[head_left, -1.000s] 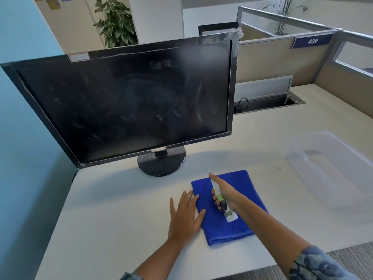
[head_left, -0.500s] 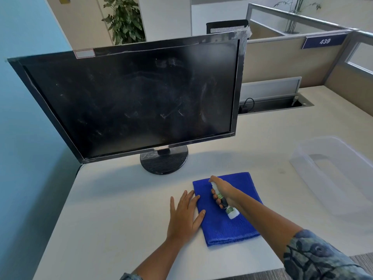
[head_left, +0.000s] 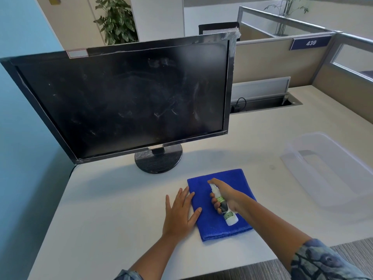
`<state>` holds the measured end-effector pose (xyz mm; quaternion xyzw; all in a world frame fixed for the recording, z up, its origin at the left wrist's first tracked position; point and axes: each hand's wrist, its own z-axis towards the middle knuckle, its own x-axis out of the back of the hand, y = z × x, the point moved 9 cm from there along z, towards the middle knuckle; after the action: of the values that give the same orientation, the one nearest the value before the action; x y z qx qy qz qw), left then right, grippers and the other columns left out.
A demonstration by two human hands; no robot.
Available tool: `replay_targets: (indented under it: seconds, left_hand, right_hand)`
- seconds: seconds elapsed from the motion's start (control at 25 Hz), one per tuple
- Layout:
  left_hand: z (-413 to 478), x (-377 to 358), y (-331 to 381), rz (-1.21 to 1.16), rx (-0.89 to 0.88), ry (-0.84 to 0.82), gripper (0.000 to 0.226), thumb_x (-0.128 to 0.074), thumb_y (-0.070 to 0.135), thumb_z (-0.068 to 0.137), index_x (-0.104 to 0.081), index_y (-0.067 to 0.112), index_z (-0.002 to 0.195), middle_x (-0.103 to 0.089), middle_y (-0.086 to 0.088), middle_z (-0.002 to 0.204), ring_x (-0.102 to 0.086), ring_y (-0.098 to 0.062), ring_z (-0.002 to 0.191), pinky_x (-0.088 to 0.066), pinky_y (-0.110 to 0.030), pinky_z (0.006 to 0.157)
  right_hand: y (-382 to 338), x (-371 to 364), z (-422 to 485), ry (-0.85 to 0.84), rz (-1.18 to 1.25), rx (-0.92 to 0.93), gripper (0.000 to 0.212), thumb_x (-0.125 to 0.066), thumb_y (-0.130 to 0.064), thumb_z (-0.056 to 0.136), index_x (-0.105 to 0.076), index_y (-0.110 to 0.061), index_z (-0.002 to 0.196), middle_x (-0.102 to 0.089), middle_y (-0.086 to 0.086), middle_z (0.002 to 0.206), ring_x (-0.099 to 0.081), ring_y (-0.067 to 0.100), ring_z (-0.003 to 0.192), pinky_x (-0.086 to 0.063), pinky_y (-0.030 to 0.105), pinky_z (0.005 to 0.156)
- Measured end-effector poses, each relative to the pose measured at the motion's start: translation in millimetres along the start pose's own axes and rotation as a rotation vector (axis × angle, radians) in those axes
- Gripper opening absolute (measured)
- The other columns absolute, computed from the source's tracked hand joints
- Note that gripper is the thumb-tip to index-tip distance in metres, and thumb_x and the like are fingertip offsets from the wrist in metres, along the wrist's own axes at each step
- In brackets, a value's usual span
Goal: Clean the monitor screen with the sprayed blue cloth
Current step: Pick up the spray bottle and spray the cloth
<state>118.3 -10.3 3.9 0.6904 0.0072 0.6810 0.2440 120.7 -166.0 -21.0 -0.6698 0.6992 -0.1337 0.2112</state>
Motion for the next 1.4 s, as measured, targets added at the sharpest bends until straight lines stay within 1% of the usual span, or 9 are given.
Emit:
replay_targets:
  seconds: [0.08,0.16,0.36,0.56,0.72,0.88,1.12,1.28,1.4]
  left_hand:
    - [-1.3,-0.2,3.4,-0.011,-0.041,-0.004,0.066,-0.020,0.065,0.090,-0.020,0.030,0.146,-0.005,0.012,0.157,0.007,-0.005,0.142,0.014,-0.046,0.113]
    - [-3.4,-1.6,8.0,-0.009,-0.097,-0.018,0.071,-0.020,0.068,0.088,-0.020,0.028,0.147,-0.001,0.013,0.156,0.008,-0.005,0.143,0.014,-0.047,0.114]
    - [-7.4,-4.5,12.4,-0.009,-0.166,-0.054,0.076,-0.026,0.070,0.086,-0.019,0.027,0.148,-0.002,0.015,0.155,0.004,-0.006,0.144,0.012,-0.049,0.115]
    - [-7.2,-5.4,12.0,-0.003,-0.178,-0.061,0.079,-0.026,0.072,0.085,-0.019,0.025,0.148,-0.006,0.012,0.156,0.006,-0.004,0.143,0.011,-0.051,0.115]
    - [-6.9,-5.7,12.1,0.012,-0.181,-0.069,0.080,-0.025,0.072,0.084,-0.018,0.024,0.148,-0.008,0.011,0.157,0.007,-0.004,0.142,0.011,-0.052,0.115]
    - [-7.1,-5.2,12.8,0.009,-0.182,-0.069,0.080,-0.026,0.072,0.084,-0.018,0.024,0.148,-0.009,0.011,0.157,0.007,-0.004,0.142,0.012,-0.051,0.115]
    - [-7.3,-3.9,13.4,-0.012,-0.180,-0.064,0.080,-0.028,0.072,0.084,-0.020,0.025,0.148,-0.011,0.012,0.157,-0.002,-0.009,0.144,0.014,-0.050,0.115]
    - [-6.9,-4.1,12.7,-0.011,-0.181,-0.064,0.079,-0.029,0.071,0.084,-0.020,0.025,0.147,-0.011,0.012,0.157,-0.002,-0.008,0.144,0.013,-0.051,0.115]
    - [-6.4,-4.9,12.4,-0.004,-0.181,-0.064,0.079,-0.029,0.072,0.084,-0.020,0.025,0.147,-0.012,0.011,0.157,-0.001,-0.008,0.144,0.013,-0.051,0.115]
  right_hand:
    - [13.6,0.1,-4.4,-0.045,0.079,-0.047,0.051,-0.061,-0.054,0.078,-0.057,-0.012,0.049,-0.054,0.001,0.049,-0.045,0.013,0.035,-0.041,0.020,0.040]
    - [25.9,2.3,-7.7,-0.046,0.125,-0.072,0.051,-0.060,-0.054,0.079,-0.058,-0.011,0.051,-0.055,0.002,0.050,-0.047,0.014,0.036,-0.042,0.020,0.040]
    - [44.7,11.1,-10.6,0.050,0.136,-0.016,0.047,-0.053,-0.045,0.082,-0.053,-0.013,0.048,-0.051,0.002,0.046,-0.041,0.014,0.033,-0.038,0.019,0.040]
    - [54.1,16.6,-18.8,0.061,0.112,-0.029,0.053,-0.053,-0.049,0.083,-0.052,-0.013,0.044,-0.050,0.002,0.047,-0.040,0.014,0.034,-0.038,0.019,0.041]
    - [61.6,21.0,-20.2,0.082,0.082,-0.016,0.052,-0.049,-0.044,0.085,-0.050,-0.014,0.043,-0.049,0.003,0.046,-0.038,0.015,0.033,-0.037,0.020,0.041]
    - [61.6,31.8,-24.9,0.084,0.100,-0.016,0.054,-0.053,-0.051,0.084,-0.050,-0.013,0.046,-0.048,0.003,0.047,-0.038,0.015,0.034,-0.036,0.019,0.040]
    - [48.1,72.8,-31.5,0.186,0.103,0.057,0.041,-0.050,-0.040,0.078,-0.045,-0.015,0.046,-0.045,0.003,0.045,-0.035,0.016,0.033,-0.034,0.020,0.042]
    - [45.0,87.7,-31.6,0.199,0.135,0.052,0.047,-0.051,-0.045,0.081,-0.046,-0.014,0.046,-0.046,0.003,0.045,-0.036,0.016,0.032,-0.034,0.018,0.042]
    - [31.3,93.2,-30.8,0.232,0.128,0.088,0.040,-0.050,-0.041,0.077,-0.044,-0.015,0.048,-0.045,0.002,0.045,-0.034,0.015,0.032,-0.033,0.019,0.043]
